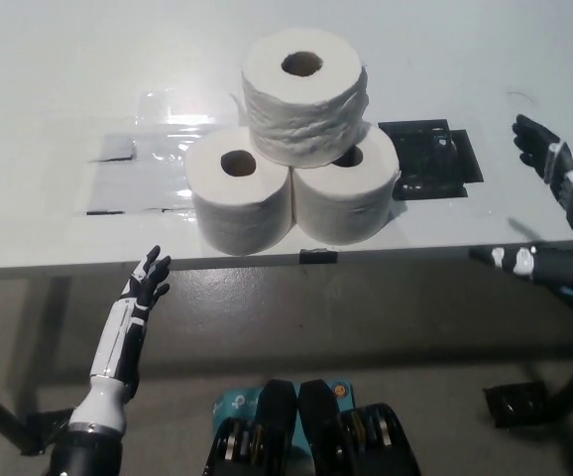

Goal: A few rolls of toilet paper are kept infront of the robot and the robot uses its right hand to lift one of the rolls and and places it on top of the other rolls to stack it.

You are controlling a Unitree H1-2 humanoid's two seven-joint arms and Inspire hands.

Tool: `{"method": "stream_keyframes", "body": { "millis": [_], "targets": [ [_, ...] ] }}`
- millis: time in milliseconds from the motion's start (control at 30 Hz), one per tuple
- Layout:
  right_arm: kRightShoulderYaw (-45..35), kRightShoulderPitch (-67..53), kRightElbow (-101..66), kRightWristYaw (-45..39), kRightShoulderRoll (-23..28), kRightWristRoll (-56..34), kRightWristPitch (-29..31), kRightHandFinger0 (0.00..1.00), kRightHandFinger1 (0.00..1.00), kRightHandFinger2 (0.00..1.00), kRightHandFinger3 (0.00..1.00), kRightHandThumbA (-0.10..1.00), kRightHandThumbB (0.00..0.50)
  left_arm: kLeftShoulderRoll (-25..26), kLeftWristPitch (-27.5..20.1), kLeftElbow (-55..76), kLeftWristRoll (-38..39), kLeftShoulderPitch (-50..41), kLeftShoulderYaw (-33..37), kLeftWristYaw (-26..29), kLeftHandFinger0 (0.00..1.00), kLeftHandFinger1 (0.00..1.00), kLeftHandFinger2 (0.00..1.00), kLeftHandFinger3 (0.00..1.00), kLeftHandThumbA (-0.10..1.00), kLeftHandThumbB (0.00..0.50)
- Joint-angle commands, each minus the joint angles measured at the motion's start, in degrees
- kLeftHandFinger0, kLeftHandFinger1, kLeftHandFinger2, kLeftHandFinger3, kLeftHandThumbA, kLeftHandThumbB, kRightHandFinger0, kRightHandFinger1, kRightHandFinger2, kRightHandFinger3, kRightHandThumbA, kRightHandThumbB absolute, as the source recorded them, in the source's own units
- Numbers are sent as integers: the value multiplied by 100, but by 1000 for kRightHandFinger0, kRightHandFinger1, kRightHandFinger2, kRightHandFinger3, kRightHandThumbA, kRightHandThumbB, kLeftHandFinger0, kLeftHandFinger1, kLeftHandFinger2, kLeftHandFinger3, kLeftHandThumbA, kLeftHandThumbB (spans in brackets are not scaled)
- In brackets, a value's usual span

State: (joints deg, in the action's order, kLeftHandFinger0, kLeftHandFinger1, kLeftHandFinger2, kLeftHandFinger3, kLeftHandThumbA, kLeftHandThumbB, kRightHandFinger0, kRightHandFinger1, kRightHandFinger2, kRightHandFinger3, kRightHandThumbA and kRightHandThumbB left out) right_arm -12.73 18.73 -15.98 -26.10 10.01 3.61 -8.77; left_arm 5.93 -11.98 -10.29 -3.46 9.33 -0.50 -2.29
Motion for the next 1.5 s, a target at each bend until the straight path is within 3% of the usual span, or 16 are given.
{"method": "stream_keyframes", "body": {
  "millis": [0, 67, 167, 300, 400, 467, 667, 733, 833, 900, 1033, 1467],
  "targets": [
    [-378, -328, -2528, 924, -604, -2225, 25, 1000, 1000, 1000, 1000, 1000, 248, 127, -36, 375, 314, 267, -221, 0, 1000, 1000, 1000, 1000, 1000, 162],
    [-255, -442, -2438, 819, -700, -2264, 116, 1000, 1000, 1000, 1000, 1000, 221, 129, -47, 396, 304, 220, -222, 0, 1000, 1000, 1000, 1000, 1000, 162],
    [-95, -643, -2253, 704, -855, -2180, 50, 1000, 1000, 1000, 1000, 1000, 246, 141, -44, 460, 279, 86, -220, -19, 1000, 1000, 1000, 1000, 1000, 188],
    [56, -980, -1642, 561, -1018, -1840, 466, 1000, 1000, 1000, 1000, 1000, 199, 105, -121, 512, 294, -154, -183, -71, 1000, 1000, 1000, 1000, 1000, 179],
    [163, -1115, -1249, 613, -1141, -1770, 367, 1000, 1000, 1000, 1000, 1000, 183, 103, -147, 518, 292, -230, -205, -58, 1000, 1000, 1000, 1000, 1000, 178],
    [230, -1210, -900, 610, -1234, -1939, 336, 1000, 1000, 1000, 1000, 1000, 110, 92, -144, 555, 301, -350, -215, -59, 1000, 1000, 1000, 1000, 1000, 190],
    [366, -1175, 7, 714, -1269, -1748, 560, 1000, 1000, 1000, 1000, 1000, 85, 91, -75, 651, 451, -554, -257, -102, 1000, 1000, 1000, 1000, 1000, 200],
    [393, -1163, 292, 750, -1260, -1827, 333, 1000, 1000, 1000, 1000, 1000, 60, 96, -87, 660, 374, -591, -245, -71, 1000, 1000, 1000, 1000, 1000, 205],
    [428, -1159, 696, 742, -1241, -1872, 398, 1000, 1000, 1000, 1000, 1000, 7, 103, -139, 638, 402, -628, -227, -99, 1000, 1000, 1000, 1000, 1000, 172],
    [436, -1081, 1089, 791, -1211, -1792, 527, 1000, 1000, 1000, 1000, 1000, 22, 99, -139, 627, 423, -625, -226, -101, 1000, 1000, 1000, 1000, 1000, 160],
    [446, -1023, 1728, 904, -1197, -1701, 679, 1000, 1000, 1000, 1000, 1000, 0, 154, -75, 716, 411, -710, -240, -111, 1000, 1000, 1000, 1000, 1000, 163],
    [565, -907, 2142, 986, -913, -1526, 849, 1000, 1000, 1000, 1000, 864, 10, 156, -70, 699, 361, -642, -227, -66, 1000, 1000, 1000, 1000, 1000, 130]
  ]
}}
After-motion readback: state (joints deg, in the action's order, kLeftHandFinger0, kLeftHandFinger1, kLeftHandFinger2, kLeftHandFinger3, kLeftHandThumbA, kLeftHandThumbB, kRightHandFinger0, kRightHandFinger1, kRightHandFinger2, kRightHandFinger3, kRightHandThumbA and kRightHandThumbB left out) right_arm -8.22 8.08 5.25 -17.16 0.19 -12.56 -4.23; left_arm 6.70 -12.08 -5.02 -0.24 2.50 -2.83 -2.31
